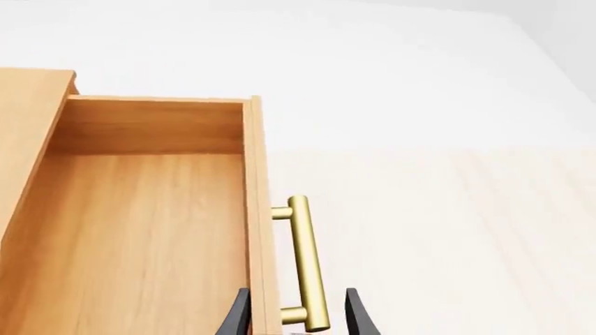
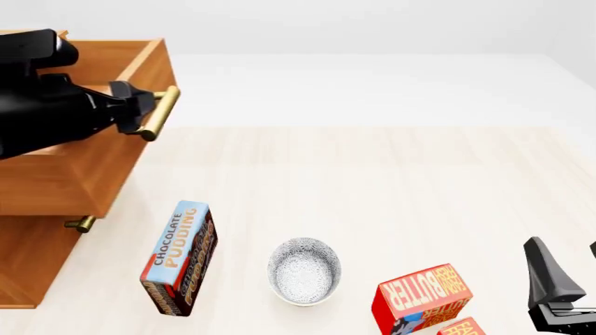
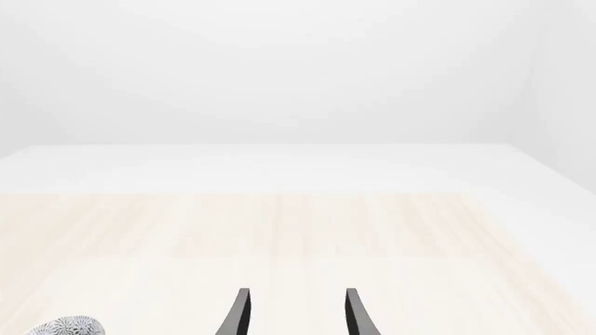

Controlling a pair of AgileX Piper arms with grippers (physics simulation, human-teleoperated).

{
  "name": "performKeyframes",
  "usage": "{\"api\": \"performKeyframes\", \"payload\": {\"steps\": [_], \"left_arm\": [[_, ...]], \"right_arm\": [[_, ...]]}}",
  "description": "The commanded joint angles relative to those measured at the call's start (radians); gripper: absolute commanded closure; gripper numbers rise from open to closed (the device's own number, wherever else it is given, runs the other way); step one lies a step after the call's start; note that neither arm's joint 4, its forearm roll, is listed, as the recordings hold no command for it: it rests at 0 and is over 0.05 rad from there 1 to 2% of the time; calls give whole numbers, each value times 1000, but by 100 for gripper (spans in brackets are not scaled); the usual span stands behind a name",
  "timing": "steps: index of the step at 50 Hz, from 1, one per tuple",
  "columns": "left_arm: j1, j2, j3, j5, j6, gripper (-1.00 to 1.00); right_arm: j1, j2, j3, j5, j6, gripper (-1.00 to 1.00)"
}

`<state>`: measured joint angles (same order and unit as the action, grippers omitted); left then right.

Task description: Put the bowl in the top drawer of the cabinet.

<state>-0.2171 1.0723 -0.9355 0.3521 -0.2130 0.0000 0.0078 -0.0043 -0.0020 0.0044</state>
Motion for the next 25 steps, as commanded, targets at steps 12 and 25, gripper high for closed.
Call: {"api": "performKeyframes", "payload": {"steps": [12, 25], "left_arm": [[-81, 20, 25, -10, 76, -100], [-117, 13, 25, -7, 74, -100]], "right_arm": [[0, 0, 0, 0, 0, -100], [0, 0, 0, 0, 0, -100]]}}
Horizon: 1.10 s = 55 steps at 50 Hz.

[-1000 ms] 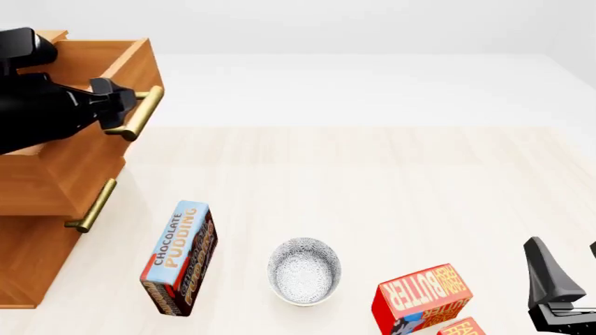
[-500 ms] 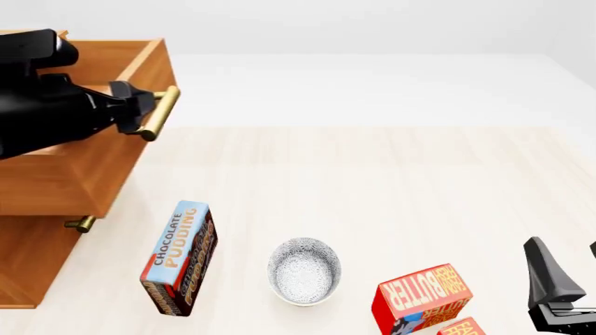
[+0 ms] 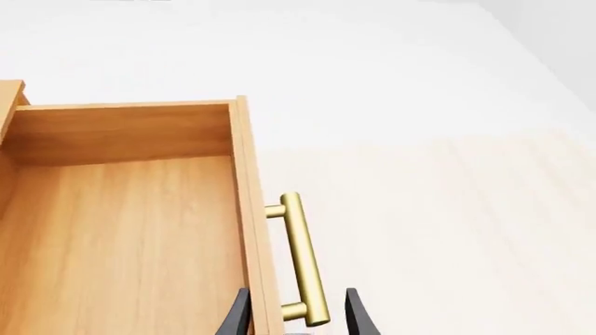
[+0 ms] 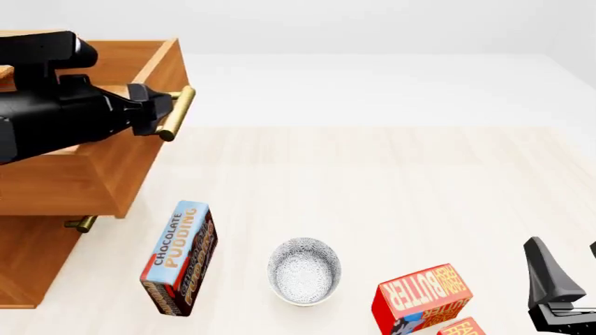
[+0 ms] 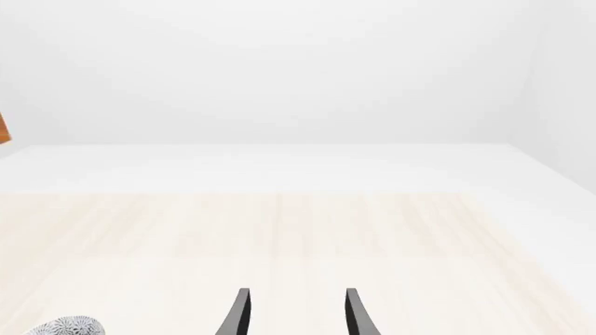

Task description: Put the bowl in the top drawer of the cabinet.

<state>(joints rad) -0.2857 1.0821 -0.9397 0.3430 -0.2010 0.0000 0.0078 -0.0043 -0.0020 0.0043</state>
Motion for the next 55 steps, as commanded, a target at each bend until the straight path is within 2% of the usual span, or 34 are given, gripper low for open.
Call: {"api": "performKeyframes", "payload": {"steps": [1, 17, 21, 29, 55], "left_arm": [[-49, 1, 30, 3, 63, -100], [-112, -48, 26, 29, 33, -100], [-128, -13, 53, -38, 25, -100], [-122, 7, 39, -61, 38, -100], [-94, -129, 26, -8, 77, -100]], "right_arm": [[0, 0, 0, 0, 0, -100], [0, 0, 0, 0, 0, -100], [0, -1, 0, 0, 0, -100], [0, 0, 0, 0, 0, -100], [0, 0, 0, 0, 0, -100]]}}
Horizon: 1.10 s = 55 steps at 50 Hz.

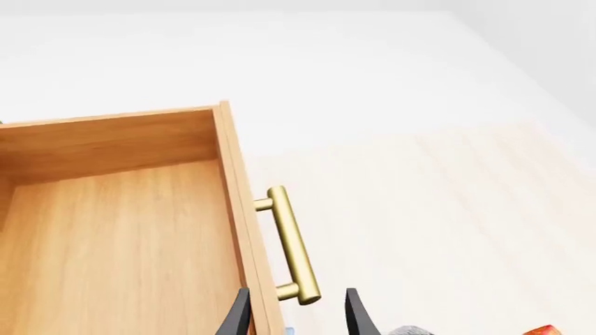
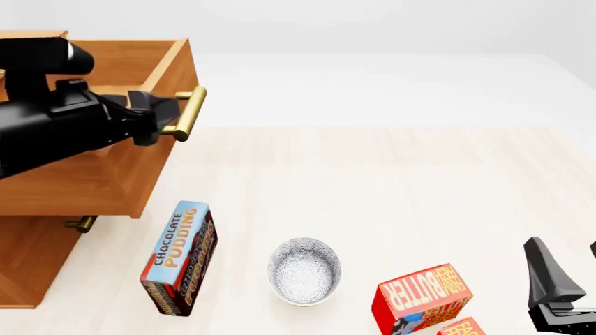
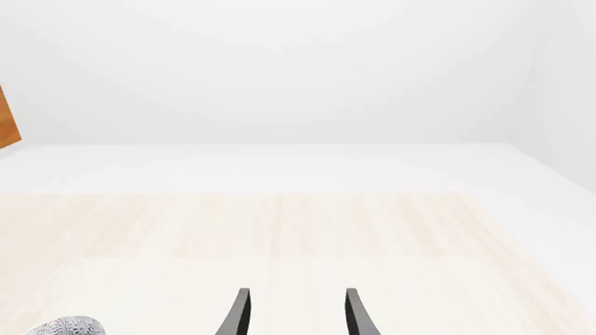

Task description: Put the bowl in the top drawer of the cabinet.

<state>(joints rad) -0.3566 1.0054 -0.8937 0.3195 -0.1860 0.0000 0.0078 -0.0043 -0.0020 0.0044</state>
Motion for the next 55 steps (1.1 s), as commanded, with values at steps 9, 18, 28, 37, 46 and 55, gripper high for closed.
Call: {"api": "performKeyframes", "payload": {"steps": [9, 18, 28, 37, 46, 55], "left_arm": [[-16, -74, -34, 25, 75, -100], [-19, -139, -50, 77, 87, -100], [-40, -157, -54, 84, 94, -100], [-71, -185, -54, 99, 102, -100], [-101, -218, -58, 122, 107, -100], [-143, -238, -55, 128, 115, -100]], "right_arm": [[0, 0, 0, 0, 0, -100], [0, 0, 0, 0, 0, -100], [0, 0, 0, 0, 0, -100], [0, 0, 0, 0, 0, -100], [0, 0, 0, 0, 0, -100], [0, 0, 0, 0, 0, -100]]}}
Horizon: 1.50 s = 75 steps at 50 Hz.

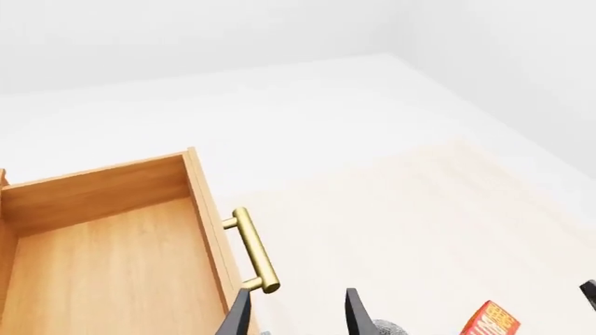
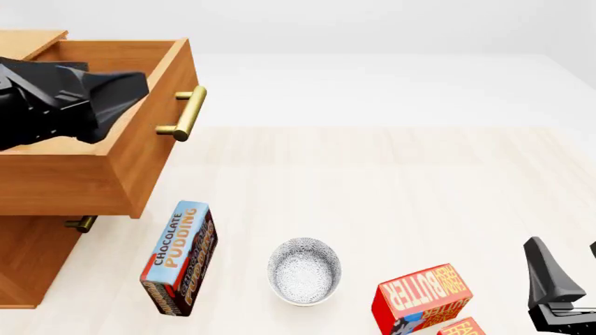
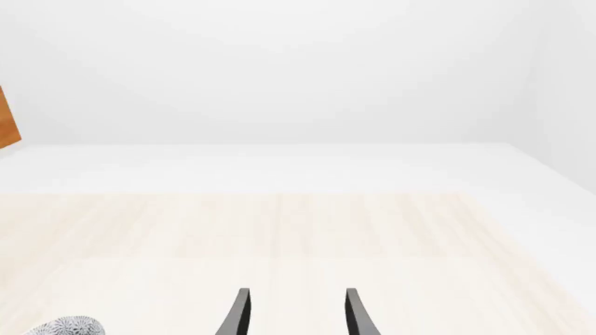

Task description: Put the bowl in the top drawer of the cabinet.

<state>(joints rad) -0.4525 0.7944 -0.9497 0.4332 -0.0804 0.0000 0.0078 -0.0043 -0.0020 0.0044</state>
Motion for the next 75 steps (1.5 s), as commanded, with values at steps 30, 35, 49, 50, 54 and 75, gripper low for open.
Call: {"api": "performKeyframes", "payload": {"steps": [30, 35, 49, 50, 54, 75], "left_arm": [[-211, -58, 37, 2, 37, -100], [-215, -47, 39, -6, 34, -100], [-270, -3, 47, -41, 10, -100], [-277, 9, 49, -48, 4, -100], [-286, 20, 41, -50, 0, -100], [-319, 138, 20, -88, -41, -100]], "right_arm": [[0, 0, 0, 0, 0, -100], [0, -1, 0, 0, 0, -100], [0, 0, 0, 0, 0, -100], [0, -1, 0, 0, 0, -100], [0, 0, 0, 0, 0, -100], [0, 0, 0, 0, -1, -100]]}}
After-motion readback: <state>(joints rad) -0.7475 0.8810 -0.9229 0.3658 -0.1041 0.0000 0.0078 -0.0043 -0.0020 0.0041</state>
